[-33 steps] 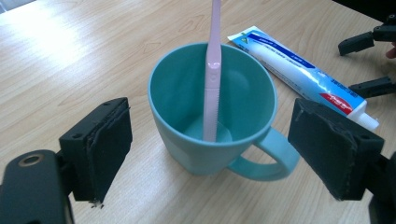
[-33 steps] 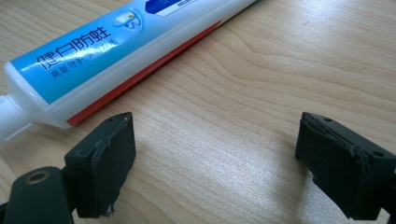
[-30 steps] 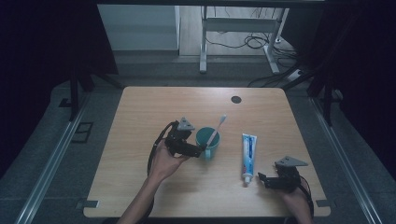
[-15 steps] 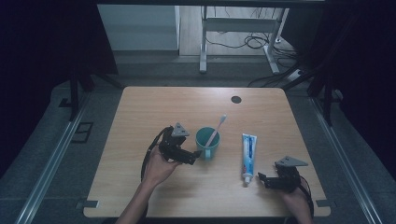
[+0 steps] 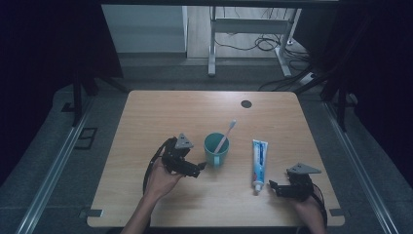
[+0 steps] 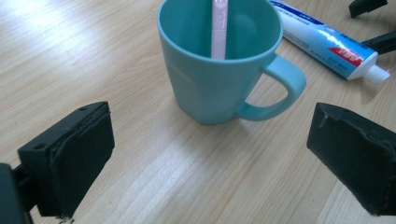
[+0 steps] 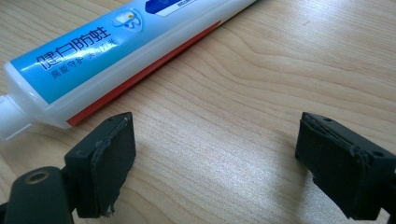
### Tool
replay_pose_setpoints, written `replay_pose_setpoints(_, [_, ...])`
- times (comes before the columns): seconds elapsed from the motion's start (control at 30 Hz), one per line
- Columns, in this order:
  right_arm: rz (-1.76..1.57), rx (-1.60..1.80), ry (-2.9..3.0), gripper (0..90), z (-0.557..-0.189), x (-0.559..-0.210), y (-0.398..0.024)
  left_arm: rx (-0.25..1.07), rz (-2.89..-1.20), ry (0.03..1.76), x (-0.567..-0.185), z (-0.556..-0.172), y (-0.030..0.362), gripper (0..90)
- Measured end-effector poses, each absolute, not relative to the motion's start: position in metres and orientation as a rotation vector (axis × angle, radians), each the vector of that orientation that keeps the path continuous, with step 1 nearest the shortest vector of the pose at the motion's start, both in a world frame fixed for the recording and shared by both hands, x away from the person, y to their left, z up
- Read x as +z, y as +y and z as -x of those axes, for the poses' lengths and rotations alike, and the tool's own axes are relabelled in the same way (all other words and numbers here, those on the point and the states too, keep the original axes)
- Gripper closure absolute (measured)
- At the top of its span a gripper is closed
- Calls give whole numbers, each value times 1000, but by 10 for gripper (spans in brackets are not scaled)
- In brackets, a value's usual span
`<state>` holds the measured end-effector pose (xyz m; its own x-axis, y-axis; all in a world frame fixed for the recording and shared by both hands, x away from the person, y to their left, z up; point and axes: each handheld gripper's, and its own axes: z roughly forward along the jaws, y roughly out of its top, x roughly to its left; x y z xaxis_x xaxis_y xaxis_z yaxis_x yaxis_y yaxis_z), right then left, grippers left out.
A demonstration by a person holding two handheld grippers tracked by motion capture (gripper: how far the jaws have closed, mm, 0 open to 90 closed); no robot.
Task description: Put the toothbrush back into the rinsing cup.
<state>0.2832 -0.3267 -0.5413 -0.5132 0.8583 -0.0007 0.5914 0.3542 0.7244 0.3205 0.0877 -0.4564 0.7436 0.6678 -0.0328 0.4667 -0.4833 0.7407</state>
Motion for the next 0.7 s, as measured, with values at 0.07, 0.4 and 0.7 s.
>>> replay_pose_setpoints(0.07, [-1272,961,2240,121,-283,-541,-327,333,-2164,858,-459,-318,91,7])
replay_pose_setpoints(0.4, [-1275,961,2240,121,-283,-541,-327,346,-2165,860,-468,-309,99,0])
replay_pose_setpoints(0.7, [-1273,960,2241,121,-283,-541,-327,358,-2161,855,-475,-302,103,0])
